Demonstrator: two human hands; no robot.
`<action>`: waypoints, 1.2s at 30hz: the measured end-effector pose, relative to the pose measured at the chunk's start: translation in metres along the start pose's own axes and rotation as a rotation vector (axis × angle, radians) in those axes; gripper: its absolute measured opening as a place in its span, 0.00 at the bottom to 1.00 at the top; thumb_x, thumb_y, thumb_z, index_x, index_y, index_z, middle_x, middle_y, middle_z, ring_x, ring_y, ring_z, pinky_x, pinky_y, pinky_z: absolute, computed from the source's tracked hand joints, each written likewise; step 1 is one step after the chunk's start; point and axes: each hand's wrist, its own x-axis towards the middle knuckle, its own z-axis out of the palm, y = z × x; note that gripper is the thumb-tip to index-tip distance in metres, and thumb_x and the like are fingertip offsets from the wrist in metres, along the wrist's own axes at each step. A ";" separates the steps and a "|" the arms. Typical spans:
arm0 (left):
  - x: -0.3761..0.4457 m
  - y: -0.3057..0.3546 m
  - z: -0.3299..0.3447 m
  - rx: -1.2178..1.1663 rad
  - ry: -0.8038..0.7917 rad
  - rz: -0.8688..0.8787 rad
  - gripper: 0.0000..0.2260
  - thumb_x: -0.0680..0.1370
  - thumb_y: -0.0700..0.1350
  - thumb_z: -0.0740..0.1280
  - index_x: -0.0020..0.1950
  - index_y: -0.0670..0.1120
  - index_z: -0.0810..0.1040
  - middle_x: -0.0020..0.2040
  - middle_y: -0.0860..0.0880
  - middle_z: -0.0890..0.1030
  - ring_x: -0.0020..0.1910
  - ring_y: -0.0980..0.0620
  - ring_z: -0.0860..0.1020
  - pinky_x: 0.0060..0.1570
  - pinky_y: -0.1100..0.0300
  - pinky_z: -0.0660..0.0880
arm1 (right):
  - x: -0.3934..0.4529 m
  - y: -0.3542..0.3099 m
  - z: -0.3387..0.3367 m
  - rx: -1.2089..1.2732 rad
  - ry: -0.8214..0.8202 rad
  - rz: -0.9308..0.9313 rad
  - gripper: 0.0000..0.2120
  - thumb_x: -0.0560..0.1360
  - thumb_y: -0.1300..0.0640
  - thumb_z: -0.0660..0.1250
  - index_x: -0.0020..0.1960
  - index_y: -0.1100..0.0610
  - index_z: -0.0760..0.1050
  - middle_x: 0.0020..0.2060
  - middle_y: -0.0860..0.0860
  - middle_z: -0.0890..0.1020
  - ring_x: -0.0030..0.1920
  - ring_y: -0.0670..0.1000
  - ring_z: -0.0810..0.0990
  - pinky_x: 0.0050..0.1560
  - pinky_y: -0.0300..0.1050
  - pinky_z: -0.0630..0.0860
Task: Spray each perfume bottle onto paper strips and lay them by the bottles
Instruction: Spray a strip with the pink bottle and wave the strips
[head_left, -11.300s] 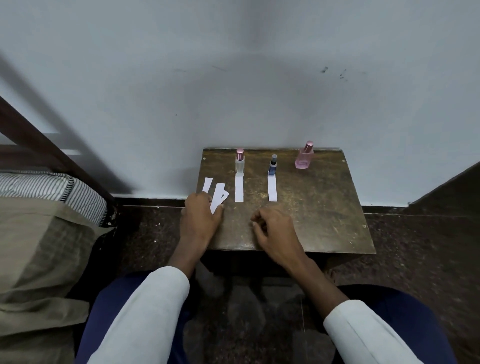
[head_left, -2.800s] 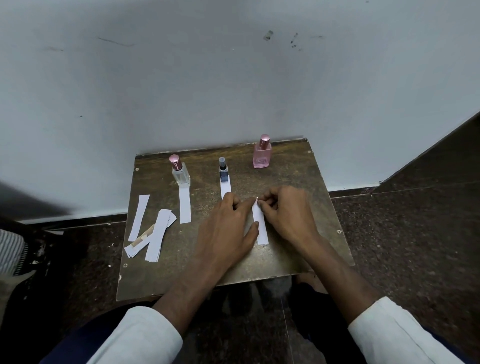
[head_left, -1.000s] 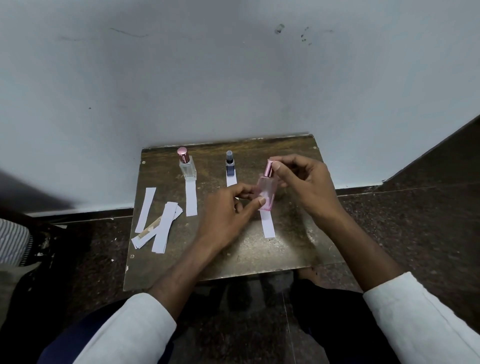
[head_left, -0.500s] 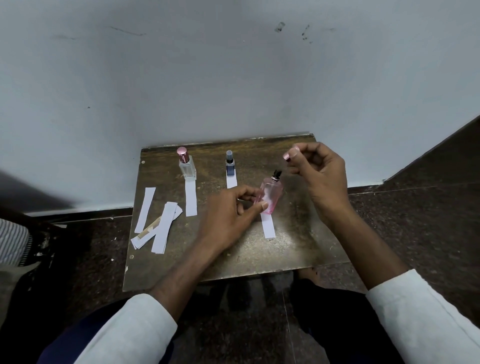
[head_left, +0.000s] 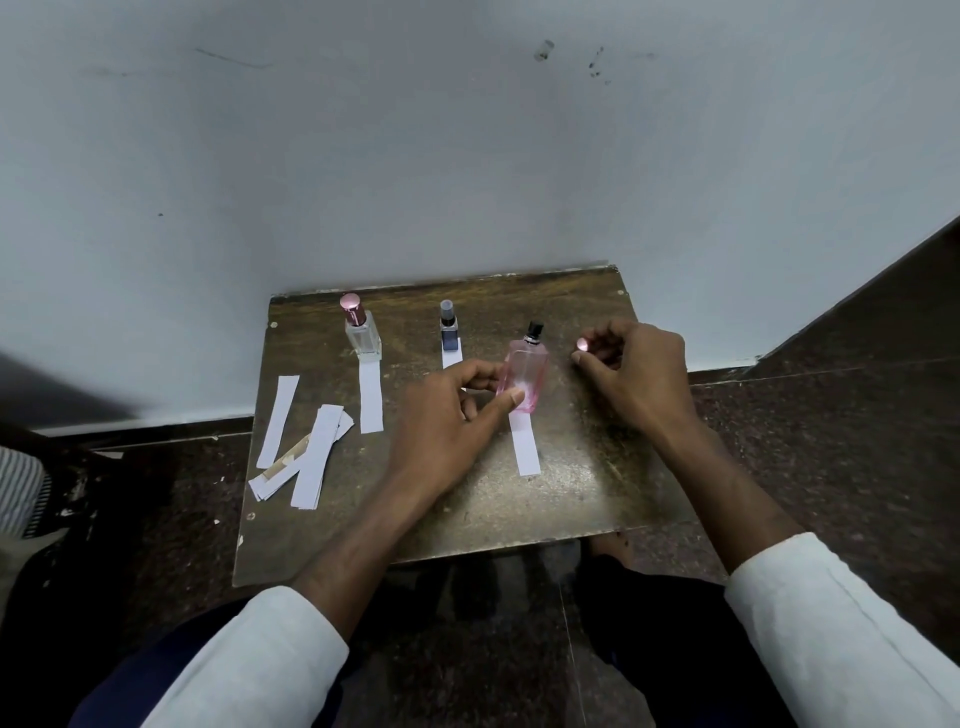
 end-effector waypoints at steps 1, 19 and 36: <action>0.000 0.001 0.000 -0.007 0.008 -0.002 0.13 0.79 0.54 0.76 0.62 0.52 0.87 0.37 0.64 0.81 0.33 0.70 0.77 0.34 0.75 0.70 | 0.001 0.001 0.000 -0.001 -0.007 0.003 0.06 0.76 0.55 0.79 0.53 0.54 0.86 0.40 0.44 0.84 0.38 0.34 0.78 0.43 0.21 0.72; 0.003 0.011 -0.008 -0.097 0.058 0.106 0.13 0.83 0.58 0.70 0.47 0.51 0.89 0.40 0.57 0.88 0.35 0.61 0.83 0.36 0.68 0.75 | -0.058 -0.042 0.000 0.803 -0.299 0.044 0.16 0.88 0.52 0.59 0.64 0.59 0.80 0.55 0.58 0.88 0.56 0.58 0.88 0.56 0.57 0.85; -0.016 0.016 -0.031 -0.268 -0.098 0.226 0.08 0.80 0.48 0.76 0.58 0.52 0.90 0.47 0.56 0.90 0.42 0.51 0.84 0.36 0.58 0.74 | -0.129 -0.062 0.001 1.061 -0.357 0.203 0.15 0.82 0.48 0.63 0.58 0.58 0.80 0.41 0.57 0.85 0.33 0.50 0.77 0.32 0.41 0.73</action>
